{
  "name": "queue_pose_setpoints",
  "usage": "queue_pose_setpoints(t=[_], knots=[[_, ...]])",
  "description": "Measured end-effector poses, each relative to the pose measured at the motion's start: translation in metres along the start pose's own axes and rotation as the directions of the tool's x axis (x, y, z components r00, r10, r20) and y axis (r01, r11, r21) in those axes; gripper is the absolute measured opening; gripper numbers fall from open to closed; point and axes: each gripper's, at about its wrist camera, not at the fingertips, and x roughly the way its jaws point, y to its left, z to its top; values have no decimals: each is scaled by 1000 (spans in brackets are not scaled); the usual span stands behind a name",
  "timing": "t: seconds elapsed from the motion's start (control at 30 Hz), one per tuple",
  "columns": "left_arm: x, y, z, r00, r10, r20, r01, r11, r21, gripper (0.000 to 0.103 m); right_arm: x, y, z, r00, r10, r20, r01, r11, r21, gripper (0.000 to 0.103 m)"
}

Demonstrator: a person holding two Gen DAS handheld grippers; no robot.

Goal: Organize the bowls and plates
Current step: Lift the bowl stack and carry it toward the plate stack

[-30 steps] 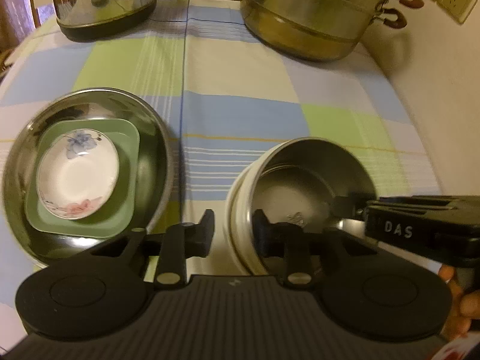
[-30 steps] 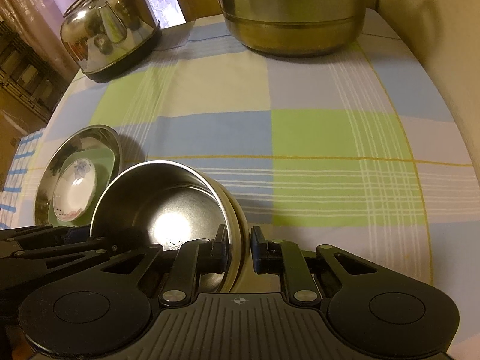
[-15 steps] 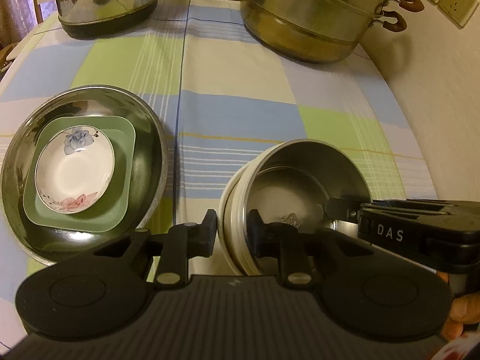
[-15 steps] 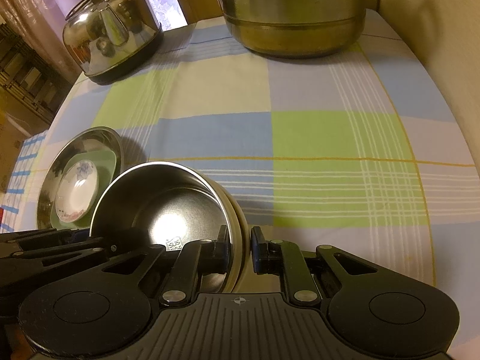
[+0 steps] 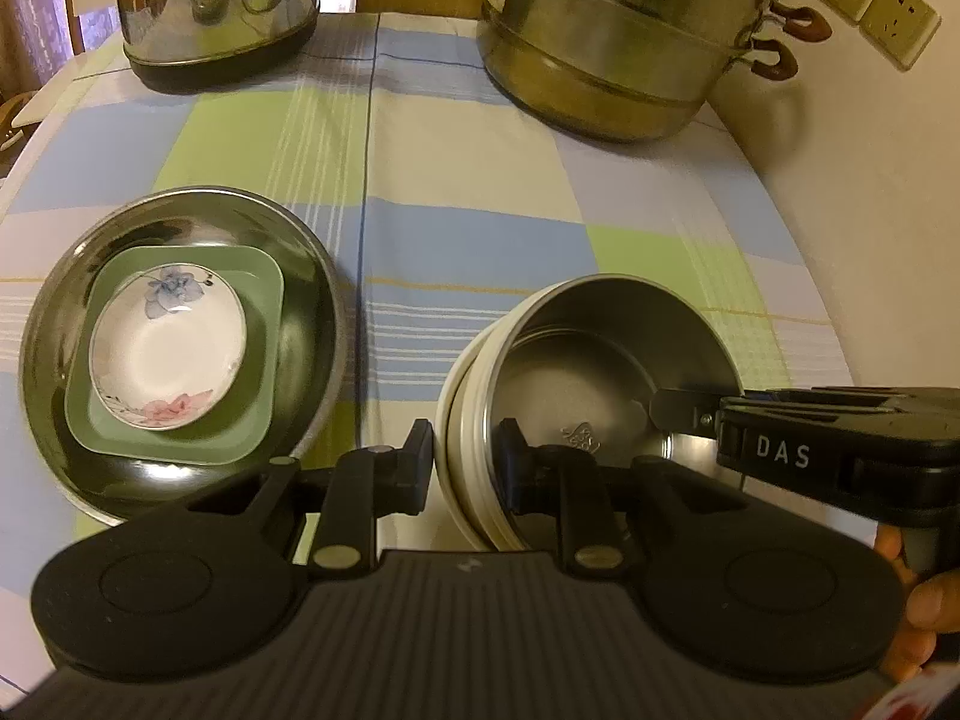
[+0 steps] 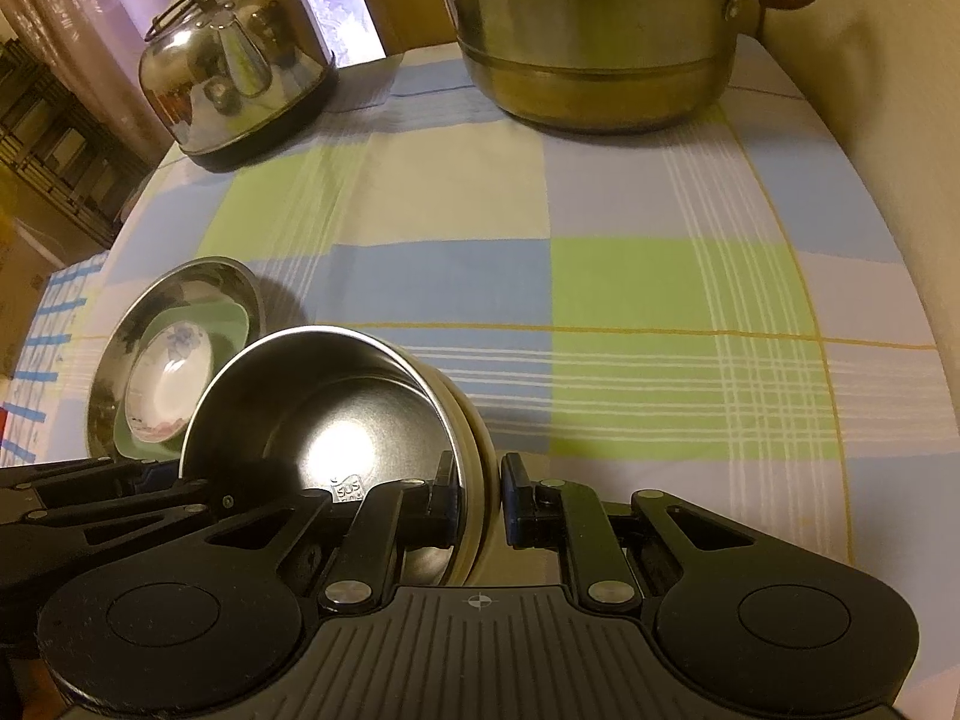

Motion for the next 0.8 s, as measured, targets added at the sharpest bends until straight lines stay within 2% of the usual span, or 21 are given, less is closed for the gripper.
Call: queue_pose_setpoints(t=[0.37, 0.8], knots=[[-31, 36, 11, 999, -18, 48, 18, 1000, 14, 20, -16, 46, 16, 999, -11, 37, 11, 1000, -2, 14], [-61, 110, 36, 995, 32, 94, -32, 999, 1, 20, -1, 127, 46, 998, 37, 47, -37, 999, -10, 14]])
